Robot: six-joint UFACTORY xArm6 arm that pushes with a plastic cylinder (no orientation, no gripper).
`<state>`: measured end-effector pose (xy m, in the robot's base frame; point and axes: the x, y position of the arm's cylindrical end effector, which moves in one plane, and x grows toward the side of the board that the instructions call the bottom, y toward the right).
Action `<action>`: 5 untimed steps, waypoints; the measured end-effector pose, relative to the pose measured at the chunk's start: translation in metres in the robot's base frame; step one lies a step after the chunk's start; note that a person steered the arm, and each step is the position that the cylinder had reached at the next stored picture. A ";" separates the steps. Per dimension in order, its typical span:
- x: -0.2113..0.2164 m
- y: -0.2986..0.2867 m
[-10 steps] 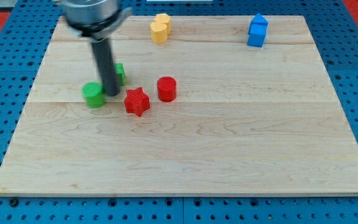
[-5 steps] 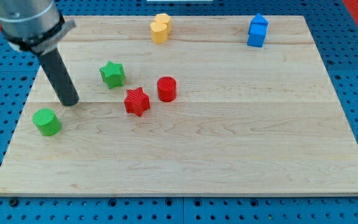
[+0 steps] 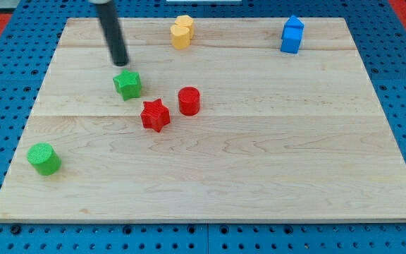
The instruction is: Push the green blocks to the bottom left side of the board
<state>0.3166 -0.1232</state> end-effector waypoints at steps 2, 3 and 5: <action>0.074 -0.047; 0.108 -0.073; 0.089 -0.028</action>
